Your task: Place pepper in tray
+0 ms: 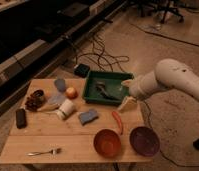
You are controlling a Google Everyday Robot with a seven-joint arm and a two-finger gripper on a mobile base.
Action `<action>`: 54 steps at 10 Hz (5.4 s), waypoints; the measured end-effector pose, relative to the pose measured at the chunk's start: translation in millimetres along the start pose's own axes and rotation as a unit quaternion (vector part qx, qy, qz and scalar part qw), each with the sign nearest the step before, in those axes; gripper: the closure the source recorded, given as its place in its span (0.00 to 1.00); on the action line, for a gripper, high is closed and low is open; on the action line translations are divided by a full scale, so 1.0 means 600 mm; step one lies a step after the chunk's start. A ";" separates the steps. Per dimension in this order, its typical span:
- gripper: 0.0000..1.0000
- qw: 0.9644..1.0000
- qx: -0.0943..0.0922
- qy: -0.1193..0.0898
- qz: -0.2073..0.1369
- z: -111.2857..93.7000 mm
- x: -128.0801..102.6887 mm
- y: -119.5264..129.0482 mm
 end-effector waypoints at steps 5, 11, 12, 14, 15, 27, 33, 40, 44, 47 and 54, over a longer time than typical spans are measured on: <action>0.20 1.000 0.000 0.000 0.000 0.000 0.000 0.000; 0.20 1.000 0.003 0.005 0.003 -0.001 0.002 0.000; 0.20 1.000 0.011 0.016 0.014 0.002 0.005 0.000; 0.20 0.992 0.061 0.053 0.099 0.016 0.018 0.005; 0.20 0.985 0.086 0.064 0.138 0.016 0.027 0.008; 0.20 0.954 0.100 0.120 0.254 0.035 0.100 0.024; 0.20 0.958 0.072 0.113 0.255 0.099 0.174 0.015; 0.20 0.972 0.035 0.077 0.219 0.164 0.186 -0.018; 0.20 0.974 0.027 0.075 0.211 0.184 0.187 -0.019; 0.20 0.974 0.027 0.075 0.211 0.185 0.186 -0.019; 0.20 0.974 0.027 0.075 0.212 0.184 0.187 -0.018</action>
